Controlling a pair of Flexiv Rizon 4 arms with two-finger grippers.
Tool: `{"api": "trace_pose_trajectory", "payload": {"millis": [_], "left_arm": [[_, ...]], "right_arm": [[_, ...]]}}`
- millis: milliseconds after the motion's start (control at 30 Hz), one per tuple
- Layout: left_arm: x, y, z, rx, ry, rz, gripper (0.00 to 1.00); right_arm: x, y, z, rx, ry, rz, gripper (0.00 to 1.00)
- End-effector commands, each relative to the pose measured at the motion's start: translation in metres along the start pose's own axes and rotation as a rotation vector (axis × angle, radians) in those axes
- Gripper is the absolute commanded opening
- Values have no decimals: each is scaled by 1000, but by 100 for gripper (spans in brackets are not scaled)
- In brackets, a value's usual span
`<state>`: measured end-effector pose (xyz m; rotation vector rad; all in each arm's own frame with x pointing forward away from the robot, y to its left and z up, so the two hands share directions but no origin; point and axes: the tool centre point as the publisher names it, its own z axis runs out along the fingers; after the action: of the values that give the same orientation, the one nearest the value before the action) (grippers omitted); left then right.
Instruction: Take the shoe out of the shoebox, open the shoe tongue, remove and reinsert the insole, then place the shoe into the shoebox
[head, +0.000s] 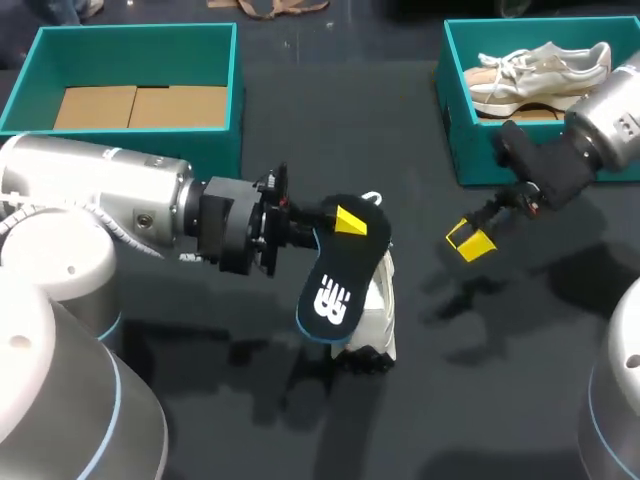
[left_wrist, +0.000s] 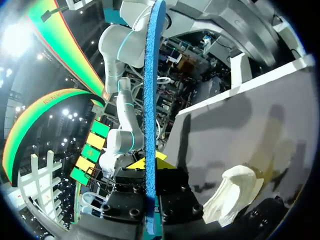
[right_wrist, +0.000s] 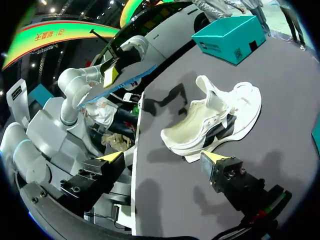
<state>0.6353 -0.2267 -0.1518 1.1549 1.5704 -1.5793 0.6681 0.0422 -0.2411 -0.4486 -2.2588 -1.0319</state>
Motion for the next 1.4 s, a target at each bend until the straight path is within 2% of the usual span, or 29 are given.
{"api": "trace_pose_trajectory", "payload": {"millis": [33,400,467,533,633,700,767,1100,1133,1400], "left_arm": [[5,-28,-4,25,51,18,0],[5,-28,-4,25,51,18,0],[9,-33,1,19,25,-29,0],[12,-35,2,27,3,-99,0],[19,-35,2,33,-29,-198,0],[24,-36,3,60,-40,-261,0],[26,-37,3,61,-26,-264,0],[26,-37,3,61,-26,-264,0],[30,-37,8,63,-24,-272,0],[41,-30,16,110,-91,-427,0]], "right_arm": [[13,-26,-3,105,-106,-116,100],[13,-26,-3,105,-106,-116,100],[9,-28,7,181,-173,-187,100],[5,-33,16,215,-204,-286,100],[-2,-39,30,259,-276,-324,100],[-7,-42,39,298,-367,-309,100],[-10,-44,50,337,-365,-327,100],[-10,-44,50,337,-365,-327,100],[-10,-44,50,337,-365,-327,100],[-34,-37,67,400,-508,-453,100]]}}
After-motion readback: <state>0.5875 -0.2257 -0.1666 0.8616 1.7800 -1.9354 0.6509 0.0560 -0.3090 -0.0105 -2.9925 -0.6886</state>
